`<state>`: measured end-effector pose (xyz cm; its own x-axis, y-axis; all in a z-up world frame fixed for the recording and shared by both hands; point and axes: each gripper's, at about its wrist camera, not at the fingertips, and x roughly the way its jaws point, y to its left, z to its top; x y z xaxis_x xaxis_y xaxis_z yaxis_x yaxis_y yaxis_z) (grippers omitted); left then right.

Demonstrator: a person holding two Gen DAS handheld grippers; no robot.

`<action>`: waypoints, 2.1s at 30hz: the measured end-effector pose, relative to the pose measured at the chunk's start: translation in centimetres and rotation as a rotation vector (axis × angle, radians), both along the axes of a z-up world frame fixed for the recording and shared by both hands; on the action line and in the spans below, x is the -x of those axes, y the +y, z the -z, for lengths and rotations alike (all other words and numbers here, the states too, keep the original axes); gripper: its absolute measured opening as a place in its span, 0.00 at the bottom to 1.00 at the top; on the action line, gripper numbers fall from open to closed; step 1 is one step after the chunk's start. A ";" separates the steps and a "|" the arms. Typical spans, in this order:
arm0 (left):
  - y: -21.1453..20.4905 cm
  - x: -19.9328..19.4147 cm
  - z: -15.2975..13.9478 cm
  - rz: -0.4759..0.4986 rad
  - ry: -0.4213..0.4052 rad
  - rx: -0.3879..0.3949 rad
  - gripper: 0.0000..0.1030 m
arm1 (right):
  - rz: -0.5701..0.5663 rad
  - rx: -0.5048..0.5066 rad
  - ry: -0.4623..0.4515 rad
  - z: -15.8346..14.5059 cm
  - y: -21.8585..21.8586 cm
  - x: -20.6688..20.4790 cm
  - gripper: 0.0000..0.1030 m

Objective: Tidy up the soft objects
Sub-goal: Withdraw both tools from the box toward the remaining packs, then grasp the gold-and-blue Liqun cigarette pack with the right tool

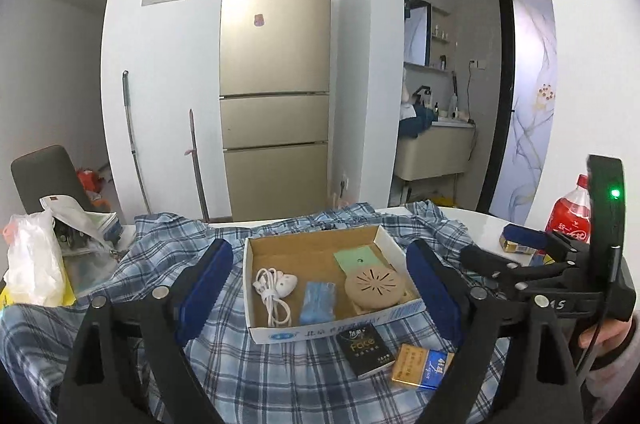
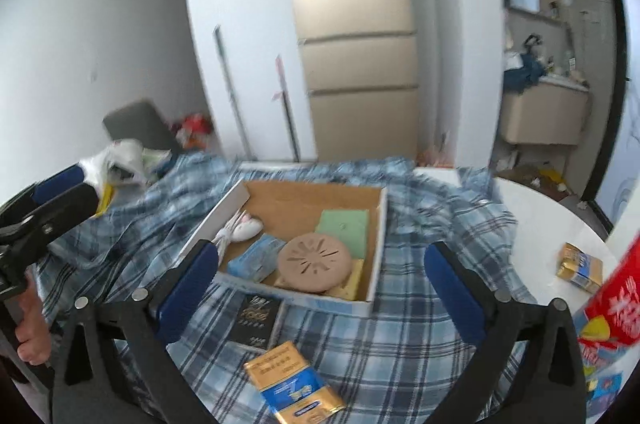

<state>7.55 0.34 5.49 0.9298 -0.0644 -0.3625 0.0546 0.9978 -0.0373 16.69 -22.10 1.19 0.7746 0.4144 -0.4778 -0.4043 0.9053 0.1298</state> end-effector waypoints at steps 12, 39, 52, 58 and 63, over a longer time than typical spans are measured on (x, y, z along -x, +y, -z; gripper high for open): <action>-0.6 -0.6 3.8 0.079 0.036 0.008 0.88 | -0.031 0.067 -0.056 1.6 -1.7 1.9 1.00; -0.9 -1.5 7.6 0.023 0.100 -0.056 0.88 | -0.320 0.328 0.220 8.0 3.3 1.5 0.88; -1.1 -1.2 7.5 0.024 0.121 -0.060 0.80 | -0.391 0.431 0.360 11.2 5.1 0.8 0.69; -0.6 -1.8 7.9 0.035 0.149 -0.022 0.80 | -0.414 0.448 0.355 11.4 5.5 1.1 0.52; -0.8 -1.8 8.0 0.034 0.151 -0.032 0.80 | -0.379 0.434 0.317 10.7 5.0 1.3 0.50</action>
